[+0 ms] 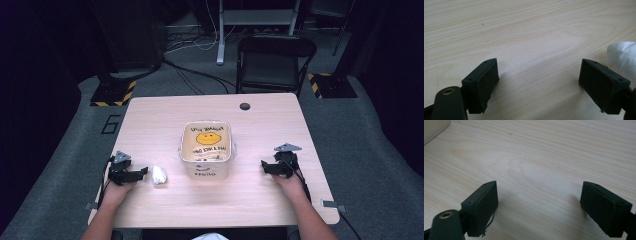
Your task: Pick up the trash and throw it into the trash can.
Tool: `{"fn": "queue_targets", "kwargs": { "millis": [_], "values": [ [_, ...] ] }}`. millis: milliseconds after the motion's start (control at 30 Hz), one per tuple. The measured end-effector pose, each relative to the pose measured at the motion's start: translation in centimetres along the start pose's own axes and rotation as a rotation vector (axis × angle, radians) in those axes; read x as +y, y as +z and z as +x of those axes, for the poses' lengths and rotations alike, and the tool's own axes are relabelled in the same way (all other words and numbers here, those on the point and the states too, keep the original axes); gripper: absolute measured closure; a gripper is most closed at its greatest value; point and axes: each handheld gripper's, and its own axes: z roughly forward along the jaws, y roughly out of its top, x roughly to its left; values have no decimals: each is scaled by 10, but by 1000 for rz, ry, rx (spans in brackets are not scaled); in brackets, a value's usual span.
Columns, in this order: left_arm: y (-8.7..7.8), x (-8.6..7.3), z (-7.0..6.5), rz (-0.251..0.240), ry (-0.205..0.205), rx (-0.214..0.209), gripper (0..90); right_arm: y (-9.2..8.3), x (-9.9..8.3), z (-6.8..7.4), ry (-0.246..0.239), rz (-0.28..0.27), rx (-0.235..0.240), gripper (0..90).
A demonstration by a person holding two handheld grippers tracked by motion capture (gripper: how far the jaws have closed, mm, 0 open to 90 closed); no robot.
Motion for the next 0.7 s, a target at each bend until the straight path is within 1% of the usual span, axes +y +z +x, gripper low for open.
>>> {"fn": "queue_targets", "kwargs": {
  "millis": [267, 300, 333, 533, 600, 700],
  "values": [
    [0, -1, -1, -7, -3, 10, 163, 0, 0, 0, -5, 2, 4, 138],
    [0, -1, -1, -6, -4, 9, 163, 0, 0, 0, -3, 1, 3, 138],
    [-1, -1, -1, -2, -3, 6, 163, 0, 0, -2, -19, 5, 11, 137],
    [-2, -2, -1, -2, -4, 4, 169, -1, 0, -1, -16, 7, 14, 136],
    [-4, -2, -1, 10, -6, 2, 173, -1, 0, -2, -18, 6, 14, 137],
    [-5, -1, 0, 10, -5, 10, 225, -1, 0, -1, -15, 6, 13, 136]
  ]
}}
